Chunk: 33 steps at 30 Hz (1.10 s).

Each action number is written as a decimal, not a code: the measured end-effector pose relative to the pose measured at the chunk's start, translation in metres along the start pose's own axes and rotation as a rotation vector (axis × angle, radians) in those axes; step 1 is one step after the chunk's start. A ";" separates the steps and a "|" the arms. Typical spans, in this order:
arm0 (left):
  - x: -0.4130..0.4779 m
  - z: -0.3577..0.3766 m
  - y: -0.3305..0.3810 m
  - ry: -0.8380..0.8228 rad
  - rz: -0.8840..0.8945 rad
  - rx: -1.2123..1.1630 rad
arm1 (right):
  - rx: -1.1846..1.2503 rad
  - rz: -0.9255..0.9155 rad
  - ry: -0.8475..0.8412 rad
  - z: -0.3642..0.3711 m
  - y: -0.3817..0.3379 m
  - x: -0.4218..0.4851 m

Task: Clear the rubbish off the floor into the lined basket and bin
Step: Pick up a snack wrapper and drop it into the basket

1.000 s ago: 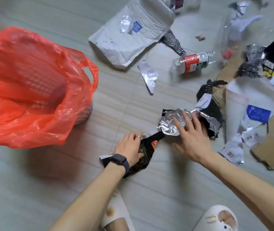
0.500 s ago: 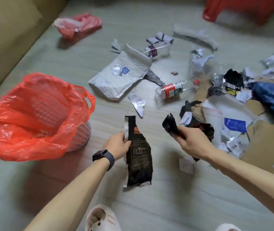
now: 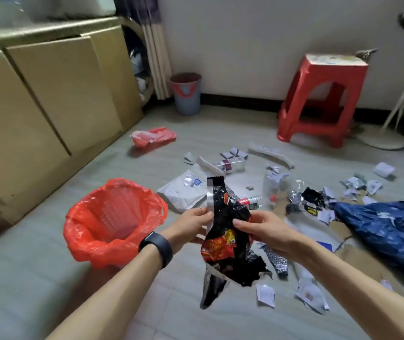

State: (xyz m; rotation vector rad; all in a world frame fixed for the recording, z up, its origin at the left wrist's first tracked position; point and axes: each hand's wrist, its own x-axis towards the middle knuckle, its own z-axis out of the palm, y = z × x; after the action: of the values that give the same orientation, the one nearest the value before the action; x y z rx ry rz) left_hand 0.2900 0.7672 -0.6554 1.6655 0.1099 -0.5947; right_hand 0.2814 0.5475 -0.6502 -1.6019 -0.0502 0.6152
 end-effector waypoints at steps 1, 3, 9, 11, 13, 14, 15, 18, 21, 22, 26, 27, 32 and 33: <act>-0.011 -0.002 0.008 0.000 0.018 -0.009 | 0.003 -0.027 -0.006 0.004 -0.009 -0.005; -0.024 -0.005 0.019 -0.005 0.023 -0.053 | 0.019 -0.060 -0.005 0.011 -0.020 -0.013; -0.057 -0.006 0.037 -0.030 0.049 -0.033 | 0.100 -0.111 0.020 0.023 -0.041 -0.030; -0.064 -0.007 0.040 -0.010 0.070 -0.045 | 0.132 -0.136 0.014 0.026 -0.045 -0.034; -0.071 -0.007 0.043 -0.010 0.074 -0.044 | 0.151 -0.124 -0.032 0.029 -0.049 -0.037; -0.074 -0.007 0.044 -0.008 0.075 -0.042 | 0.154 -0.105 -0.058 0.029 -0.049 -0.038; -0.075 -0.007 0.044 -0.006 0.083 -0.050 | 0.153 -0.086 -0.083 0.030 -0.049 -0.039; -0.079 -0.008 0.047 -0.022 0.128 -0.135 | 0.079 -0.083 -0.145 0.033 -0.044 -0.042; -0.086 -0.007 0.049 0.033 0.193 -0.069 | -0.003 -0.095 -0.082 0.039 -0.036 -0.043; -0.089 -0.006 0.049 0.077 0.218 -0.042 | -0.016 -0.100 -0.042 0.040 -0.034 -0.044; -0.107 -0.011 0.044 0.197 0.472 0.456 | -0.017 -0.117 0.122 0.037 -0.031 -0.045; -0.110 -0.014 0.042 0.185 0.537 0.686 | -0.012 -0.111 0.130 0.035 -0.030 -0.046; -0.117 -0.015 0.026 0.310 0.882 1.544 | 0.064 -0.001 -0.035 0.034 -0.024 -0.046; -0.116 -0.016 0.023 0.340 0.966 1.558 | 0.078 0.019 -0.054 0.035 -0.022 -0.044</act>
State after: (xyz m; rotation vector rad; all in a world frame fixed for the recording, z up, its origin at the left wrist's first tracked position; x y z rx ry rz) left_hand 0.2045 0.8079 -0.5830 2.8980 -1.1260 0.5768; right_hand 0.2367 0.5661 -0.6137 -1.5119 -0.0501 0.6675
